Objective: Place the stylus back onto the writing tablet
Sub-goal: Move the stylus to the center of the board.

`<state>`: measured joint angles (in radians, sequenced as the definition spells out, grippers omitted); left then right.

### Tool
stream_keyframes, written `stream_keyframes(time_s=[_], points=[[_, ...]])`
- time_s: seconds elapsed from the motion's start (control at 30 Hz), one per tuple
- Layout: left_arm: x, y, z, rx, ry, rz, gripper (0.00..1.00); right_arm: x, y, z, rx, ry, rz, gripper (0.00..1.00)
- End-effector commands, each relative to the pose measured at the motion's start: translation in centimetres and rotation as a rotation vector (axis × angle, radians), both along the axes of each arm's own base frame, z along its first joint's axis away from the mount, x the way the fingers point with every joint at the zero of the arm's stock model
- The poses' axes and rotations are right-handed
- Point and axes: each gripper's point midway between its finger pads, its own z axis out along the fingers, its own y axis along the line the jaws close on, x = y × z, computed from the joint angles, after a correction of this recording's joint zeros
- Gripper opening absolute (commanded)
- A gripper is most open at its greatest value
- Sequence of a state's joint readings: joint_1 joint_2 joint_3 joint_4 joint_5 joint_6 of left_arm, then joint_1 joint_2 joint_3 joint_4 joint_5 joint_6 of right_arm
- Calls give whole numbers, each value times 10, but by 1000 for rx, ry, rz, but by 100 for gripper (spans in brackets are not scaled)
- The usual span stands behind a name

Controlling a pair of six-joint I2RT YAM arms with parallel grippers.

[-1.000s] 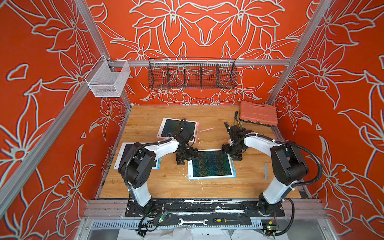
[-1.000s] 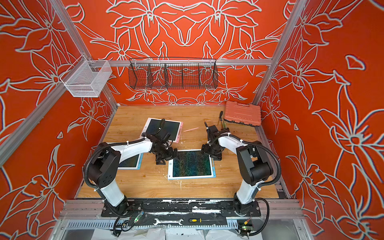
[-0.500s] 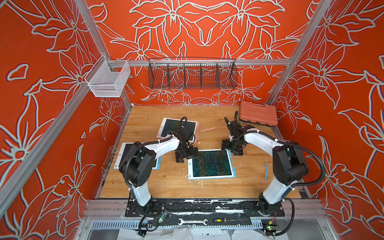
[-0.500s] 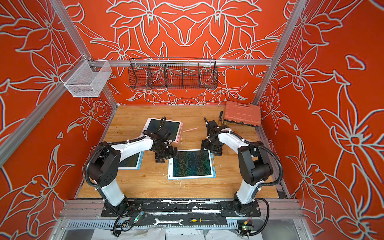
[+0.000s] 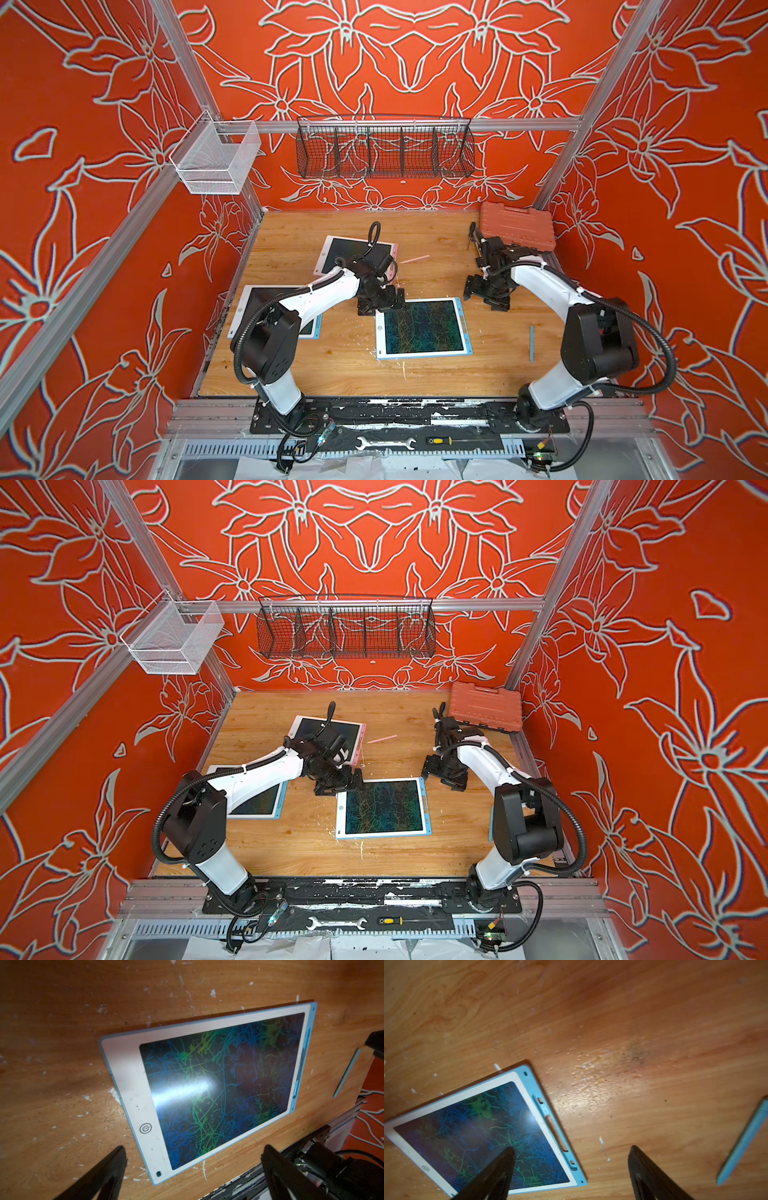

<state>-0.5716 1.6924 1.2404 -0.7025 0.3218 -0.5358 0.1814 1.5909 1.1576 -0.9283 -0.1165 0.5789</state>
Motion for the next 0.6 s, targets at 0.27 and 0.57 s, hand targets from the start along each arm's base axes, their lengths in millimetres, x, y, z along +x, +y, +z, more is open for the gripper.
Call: stream_keyframes(time_s=[0.27,0.57], points=[[-8,-21,8,-46,-76,-155,100,-42,-64,0,-96,80,-150,87],[-9,-22,10,-54,-86,-187,100,-59,-102,-14,-79,113,-342,87]])
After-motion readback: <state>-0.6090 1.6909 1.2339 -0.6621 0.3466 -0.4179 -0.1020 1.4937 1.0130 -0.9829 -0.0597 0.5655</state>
